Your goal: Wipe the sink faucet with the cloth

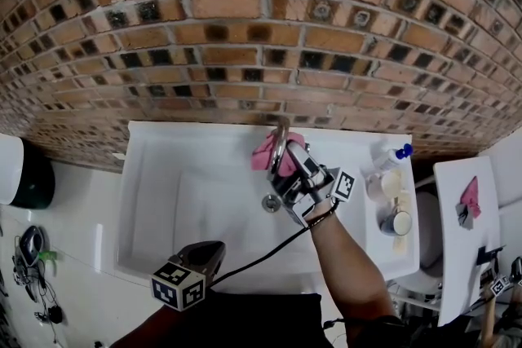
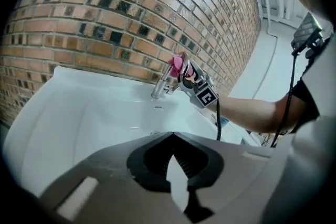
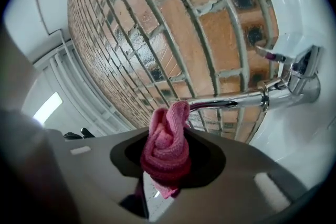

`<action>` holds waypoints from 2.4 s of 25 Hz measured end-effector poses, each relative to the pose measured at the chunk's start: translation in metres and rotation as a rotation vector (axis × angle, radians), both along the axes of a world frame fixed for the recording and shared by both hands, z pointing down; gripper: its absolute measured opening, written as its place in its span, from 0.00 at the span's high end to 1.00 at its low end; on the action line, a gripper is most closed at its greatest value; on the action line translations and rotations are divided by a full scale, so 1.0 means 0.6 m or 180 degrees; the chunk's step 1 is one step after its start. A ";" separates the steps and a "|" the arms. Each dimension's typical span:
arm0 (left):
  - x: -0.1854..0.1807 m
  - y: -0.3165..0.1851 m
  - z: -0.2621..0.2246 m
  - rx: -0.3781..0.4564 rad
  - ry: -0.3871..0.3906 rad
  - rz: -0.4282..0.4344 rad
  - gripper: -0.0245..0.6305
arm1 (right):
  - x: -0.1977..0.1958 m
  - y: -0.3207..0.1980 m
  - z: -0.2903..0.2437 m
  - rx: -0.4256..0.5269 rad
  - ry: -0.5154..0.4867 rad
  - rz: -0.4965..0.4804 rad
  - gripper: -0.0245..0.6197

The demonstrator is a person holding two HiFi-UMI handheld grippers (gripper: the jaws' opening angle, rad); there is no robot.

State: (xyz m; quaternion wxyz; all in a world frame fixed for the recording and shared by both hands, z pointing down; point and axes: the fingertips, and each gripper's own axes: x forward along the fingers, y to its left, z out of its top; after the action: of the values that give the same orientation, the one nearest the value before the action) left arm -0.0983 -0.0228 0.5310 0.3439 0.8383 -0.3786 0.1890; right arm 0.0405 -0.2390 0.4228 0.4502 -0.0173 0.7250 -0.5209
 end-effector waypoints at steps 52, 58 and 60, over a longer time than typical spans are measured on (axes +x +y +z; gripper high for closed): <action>0.060 -0.107 0.042 -0.0129 0.0192 -0.0532 0.96 | 0.029 -0.184 0.117 -0.0149 0.3857 -0.0913 0.75; 0.050 -0.097 0.023 -0.0053 0.0244 -0.0489 0.96 | 0.011 -0.185 0.075 -0.0061 0.3936 -0.0897 0.75; 0.043 -0.093 0.020 -0.0038 0.0250 -0.0478 0.96 | -0.002 -0.176 0.062 -0.0002 0.3928 -0.0947 0.75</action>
State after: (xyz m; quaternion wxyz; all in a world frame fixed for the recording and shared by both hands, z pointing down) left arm -0.0725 -0.0784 0.5427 0.3766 0.8123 -0.4254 0.1319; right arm 0.0393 -0.3448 0.4601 -0.1277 -0.2136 0.8456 -0.4722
